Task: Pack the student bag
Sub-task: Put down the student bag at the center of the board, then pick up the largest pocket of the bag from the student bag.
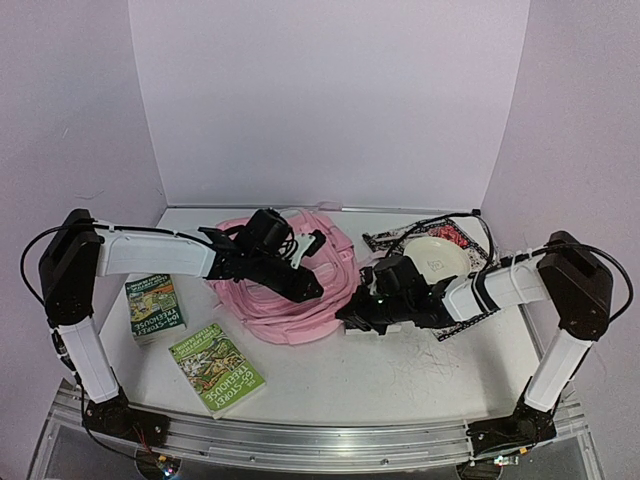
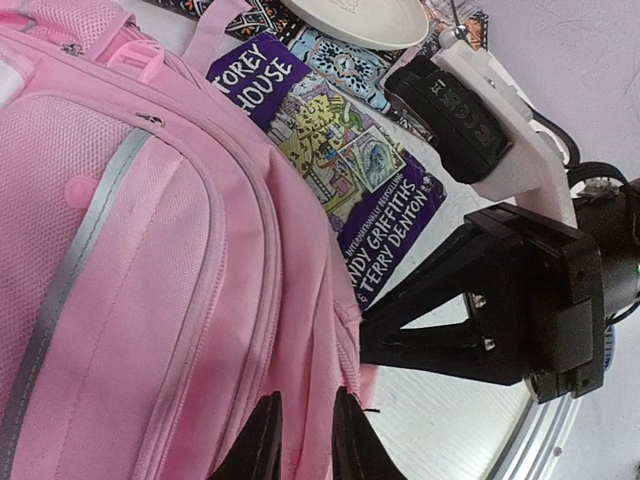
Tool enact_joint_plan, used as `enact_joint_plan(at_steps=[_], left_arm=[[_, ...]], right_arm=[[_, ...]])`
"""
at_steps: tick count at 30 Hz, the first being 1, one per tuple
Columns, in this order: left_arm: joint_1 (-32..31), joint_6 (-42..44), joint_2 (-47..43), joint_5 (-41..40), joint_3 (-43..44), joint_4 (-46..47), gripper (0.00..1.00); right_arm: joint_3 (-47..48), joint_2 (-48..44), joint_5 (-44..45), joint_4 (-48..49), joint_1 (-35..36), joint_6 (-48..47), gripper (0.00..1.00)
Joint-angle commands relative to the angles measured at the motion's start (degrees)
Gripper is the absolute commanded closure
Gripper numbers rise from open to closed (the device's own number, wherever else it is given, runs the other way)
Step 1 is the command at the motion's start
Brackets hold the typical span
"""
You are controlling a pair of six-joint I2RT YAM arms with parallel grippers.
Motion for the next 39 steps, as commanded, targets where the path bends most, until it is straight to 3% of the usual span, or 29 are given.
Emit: enact_joint_plan(at_steps=[1, 9, 16, 23, 31, 36, 39], left_arm=[[-0.87, 6.47, -1.87, -5.07, -0.12, -2.33, 0.76], [-2.47, 12.62, -7.31, -5.74, -2.46, -4.57, 0.55], [-5.8, 14.97, -4.38, -11.22, -1.57, -6.41, 0.51], [-6.55, 16.93, -0.81, -18.48, 1.07, -9.0, 0.52], [-6.43, 17.09, -1.72, -29.06, 2.45, -9.89, 0.7], [-6.41, 16.91, -1.74, -30.42, 2.49, -10.18, 0.71], [-6.47, 17.16, -1.65, -27.2, 2.4, -10.39, 0.7]], right_arm=[[1.86, -2.81, 0.08, -3.06, 0.27, -4.21, 0.97], [3.52, -1.94, -1.59, -4.13, 0.28, -6.29, 0.99], [4.12, -1.33, -2.24, -4.16, 0.29, -6.85, 0.99], [4.73, -1.08, -2.85, -4.16, 0.34, -7.34, 1.0], [4.3, -1.53, -2.82, -4.42, 0.32, -7.74, 1.0], [4.76, -1.4, -3.17, -4.39, 0.38, -8.06, 1.0], [5.0, -1.28, -3.5, -4.44, 0.45, -8.22, 1.0]])
